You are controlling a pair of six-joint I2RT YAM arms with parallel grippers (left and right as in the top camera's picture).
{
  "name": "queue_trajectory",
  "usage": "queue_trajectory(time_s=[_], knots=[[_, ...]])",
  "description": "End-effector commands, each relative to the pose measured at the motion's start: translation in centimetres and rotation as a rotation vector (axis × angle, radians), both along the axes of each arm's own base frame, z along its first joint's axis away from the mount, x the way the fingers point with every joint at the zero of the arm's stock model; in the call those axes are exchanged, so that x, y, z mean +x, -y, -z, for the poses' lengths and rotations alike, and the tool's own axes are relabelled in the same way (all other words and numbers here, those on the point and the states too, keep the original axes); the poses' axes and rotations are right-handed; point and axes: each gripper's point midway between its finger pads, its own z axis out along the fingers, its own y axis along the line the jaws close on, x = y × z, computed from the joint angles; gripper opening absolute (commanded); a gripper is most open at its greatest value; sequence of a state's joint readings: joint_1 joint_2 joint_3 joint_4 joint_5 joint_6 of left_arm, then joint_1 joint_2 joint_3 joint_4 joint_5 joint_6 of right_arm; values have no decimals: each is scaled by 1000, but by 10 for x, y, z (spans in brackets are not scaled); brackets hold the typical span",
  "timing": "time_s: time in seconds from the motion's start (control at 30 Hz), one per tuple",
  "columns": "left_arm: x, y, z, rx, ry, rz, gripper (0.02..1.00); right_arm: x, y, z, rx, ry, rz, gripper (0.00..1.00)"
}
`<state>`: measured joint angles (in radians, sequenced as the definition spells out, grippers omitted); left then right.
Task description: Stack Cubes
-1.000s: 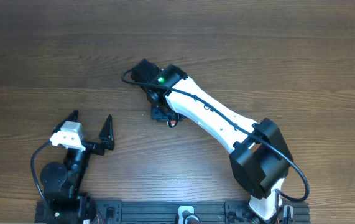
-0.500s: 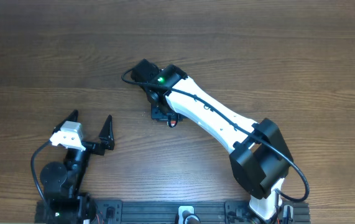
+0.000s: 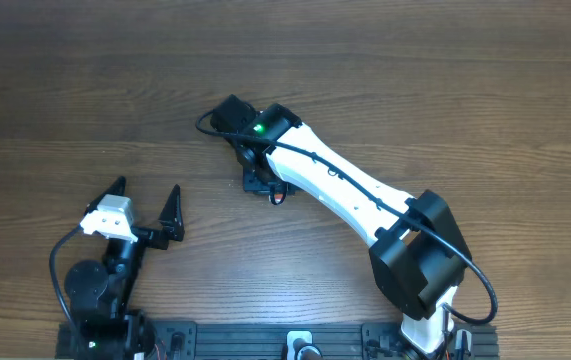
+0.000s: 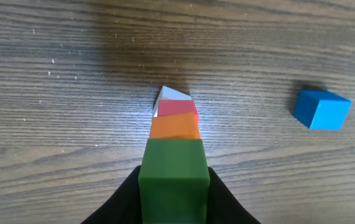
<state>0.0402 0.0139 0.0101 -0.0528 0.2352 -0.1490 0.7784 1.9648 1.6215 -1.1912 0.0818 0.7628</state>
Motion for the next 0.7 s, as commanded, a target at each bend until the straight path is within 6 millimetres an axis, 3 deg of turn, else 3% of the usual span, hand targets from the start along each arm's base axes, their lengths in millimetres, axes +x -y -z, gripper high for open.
queue_trajectory(time_s=[0.03,0.7], knots=[[0,0,1,15,3,1,1000,6,-1,1,-1,7,14,233],[0,0,1,15,4,1,1000,6,-1,2,-1,6,14,292]])
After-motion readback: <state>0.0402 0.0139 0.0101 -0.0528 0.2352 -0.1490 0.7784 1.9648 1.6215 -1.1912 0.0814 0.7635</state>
